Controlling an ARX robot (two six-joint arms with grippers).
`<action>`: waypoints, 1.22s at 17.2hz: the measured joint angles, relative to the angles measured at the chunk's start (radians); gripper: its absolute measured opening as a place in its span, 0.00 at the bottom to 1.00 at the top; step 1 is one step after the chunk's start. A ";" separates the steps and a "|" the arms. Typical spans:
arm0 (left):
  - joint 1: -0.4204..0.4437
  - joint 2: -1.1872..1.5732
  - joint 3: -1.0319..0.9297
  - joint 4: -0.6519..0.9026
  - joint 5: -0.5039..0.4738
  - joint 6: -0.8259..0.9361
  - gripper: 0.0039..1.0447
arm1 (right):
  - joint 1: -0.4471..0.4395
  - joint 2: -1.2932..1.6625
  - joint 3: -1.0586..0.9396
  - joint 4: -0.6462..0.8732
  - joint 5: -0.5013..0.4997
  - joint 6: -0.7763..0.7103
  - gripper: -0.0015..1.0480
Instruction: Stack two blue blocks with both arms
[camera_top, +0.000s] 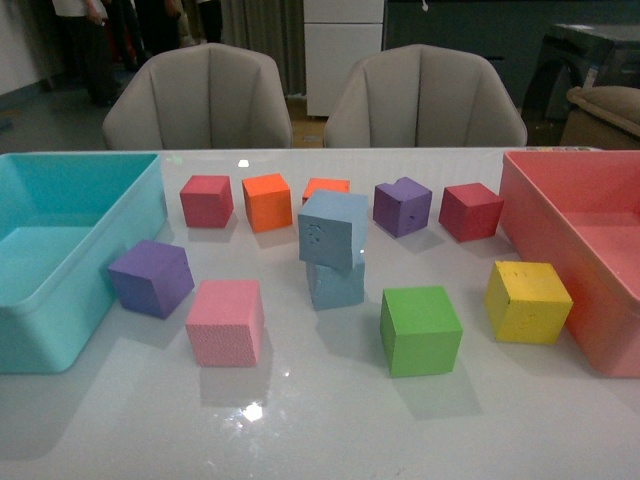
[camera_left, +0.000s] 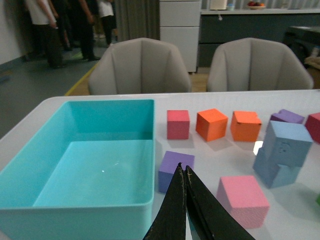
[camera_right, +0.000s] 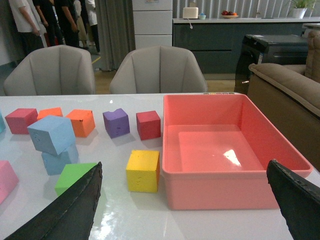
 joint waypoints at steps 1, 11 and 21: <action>0.048 -0.029 -0.013 -0.010 0.029 0.001 0.01 | 0.000 0.000 0.000 0.000 0.000 0.000 0.94; 0.057 -0.373 -0.064 -0.287 0.042 0.000 0.01 | 0.000 0.000 0.000 0.000 0.000 0.000 0.94; 0.057 -0.522 -0.064 -0.438 0.042 0.000 0.01 | 0.000 0.000 0.000 0.000 0.000 0.000 0.94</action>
